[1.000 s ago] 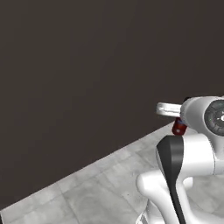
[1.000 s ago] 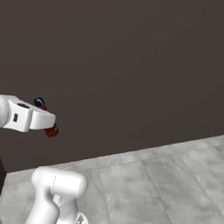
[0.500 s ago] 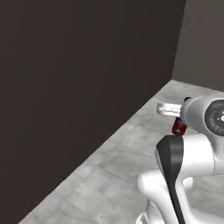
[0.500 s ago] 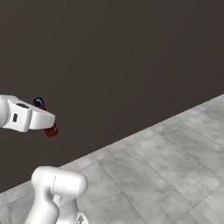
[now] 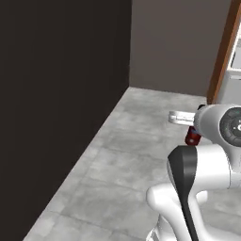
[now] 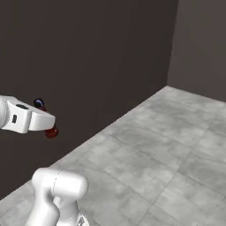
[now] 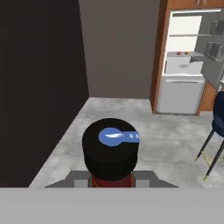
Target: Place the ketchup and condiment bottle from the counter to the top shelf of the fridge. If the existing items in the fridge are on the top shelf, move them to other shelves.
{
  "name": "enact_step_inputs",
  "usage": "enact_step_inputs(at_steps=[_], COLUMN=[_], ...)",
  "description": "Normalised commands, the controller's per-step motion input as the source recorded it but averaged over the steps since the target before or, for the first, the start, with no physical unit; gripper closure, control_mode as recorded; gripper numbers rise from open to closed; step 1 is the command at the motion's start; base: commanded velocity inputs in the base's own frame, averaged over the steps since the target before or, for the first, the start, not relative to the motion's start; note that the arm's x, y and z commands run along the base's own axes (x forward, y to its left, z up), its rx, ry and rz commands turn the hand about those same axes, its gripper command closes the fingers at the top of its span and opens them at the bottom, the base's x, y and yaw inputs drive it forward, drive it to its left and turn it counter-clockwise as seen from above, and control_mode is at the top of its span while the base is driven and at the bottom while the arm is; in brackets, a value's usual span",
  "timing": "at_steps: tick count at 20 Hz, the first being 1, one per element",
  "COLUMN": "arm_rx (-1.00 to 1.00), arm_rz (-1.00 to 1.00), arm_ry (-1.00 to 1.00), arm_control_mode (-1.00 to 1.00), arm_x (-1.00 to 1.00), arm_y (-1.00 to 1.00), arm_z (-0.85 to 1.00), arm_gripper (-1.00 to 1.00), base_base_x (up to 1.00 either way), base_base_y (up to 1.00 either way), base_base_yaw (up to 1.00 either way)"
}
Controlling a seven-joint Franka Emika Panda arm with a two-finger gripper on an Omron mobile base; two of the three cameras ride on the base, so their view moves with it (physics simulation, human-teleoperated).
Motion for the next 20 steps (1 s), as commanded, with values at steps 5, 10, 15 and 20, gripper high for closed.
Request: enact_step_inputs(at_steps=[5, 10, 15, 20], arm_rx=[0.00, 0.00, 0.00, 0.00], arm_rz=[0.00, 0.00, 0.00, 0.00], arm_ry=[0.00, 0.00, 0.00, 0.00], arm_control_mode=[1.00, 1.00, 1.00, 1.00], arm_x=[0.00, 0.00, 0.00, 0.00], arm_y=[0.00, 0.00, 0.00, 0.00], arm_z=[0.00, 0.00, 0.00, 0.00], arm_gripper=[1.00, 1.00, 1.00, 1.00], base_base_x=[0.79, 0.90, 0.96, 1.00], base_base_y=[-0.40, -0.43, -0.49, -0.51], base_base_yaw=[-0.47, -0.43, -0.39, -0.34])
